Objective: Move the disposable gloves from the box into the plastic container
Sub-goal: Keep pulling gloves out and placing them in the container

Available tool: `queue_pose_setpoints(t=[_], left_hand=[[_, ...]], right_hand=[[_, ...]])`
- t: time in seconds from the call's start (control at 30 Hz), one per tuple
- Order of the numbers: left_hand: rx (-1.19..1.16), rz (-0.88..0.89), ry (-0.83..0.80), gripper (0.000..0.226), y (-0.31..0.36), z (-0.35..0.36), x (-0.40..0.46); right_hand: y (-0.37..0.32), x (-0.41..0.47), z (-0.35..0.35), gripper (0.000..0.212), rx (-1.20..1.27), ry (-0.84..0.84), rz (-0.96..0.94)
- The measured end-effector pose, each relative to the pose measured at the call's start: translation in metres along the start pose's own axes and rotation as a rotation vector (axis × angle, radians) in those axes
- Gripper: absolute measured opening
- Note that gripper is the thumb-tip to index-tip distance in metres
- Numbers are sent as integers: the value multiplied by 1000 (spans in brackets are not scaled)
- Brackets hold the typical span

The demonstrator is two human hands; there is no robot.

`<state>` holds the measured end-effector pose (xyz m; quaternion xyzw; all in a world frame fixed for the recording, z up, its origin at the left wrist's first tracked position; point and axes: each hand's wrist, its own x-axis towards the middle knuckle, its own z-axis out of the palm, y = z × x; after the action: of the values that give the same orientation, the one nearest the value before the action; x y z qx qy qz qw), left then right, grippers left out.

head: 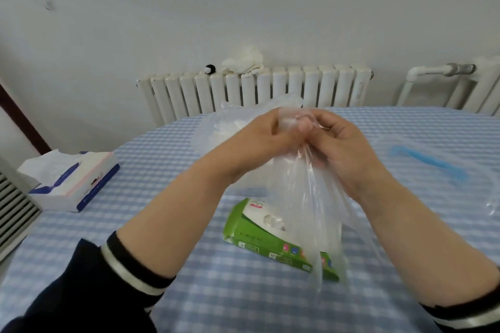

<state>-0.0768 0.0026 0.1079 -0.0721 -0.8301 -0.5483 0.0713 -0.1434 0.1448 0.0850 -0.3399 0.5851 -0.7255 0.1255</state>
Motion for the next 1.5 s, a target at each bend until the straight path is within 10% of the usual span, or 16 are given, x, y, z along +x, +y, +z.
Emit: queue_pose_setpoints(t=[0.4, 0.7, 1.17, 1.4, 1.5], left_hand=[[144, -3, 348, 49, -4, -23, 34], [224, -194, 685, 27, -47, -81, 71], [1290, -594, 77, 49, -62, -95, 70], [1345, -412, 261, 31, -21, -82, 61], [1142, -358, 11, 23, -14, -70, 62]], right_hand=[[1, 21, -49, 28, -494, 277, 66], [3, 22, -53, 21, -367, 456, -45], [11, 12, -29, 19, -439, 166, -48], [13, 11, -27, 14, -487, 90, -8], [11, 10, -27, 10, -505, 89, -15]])
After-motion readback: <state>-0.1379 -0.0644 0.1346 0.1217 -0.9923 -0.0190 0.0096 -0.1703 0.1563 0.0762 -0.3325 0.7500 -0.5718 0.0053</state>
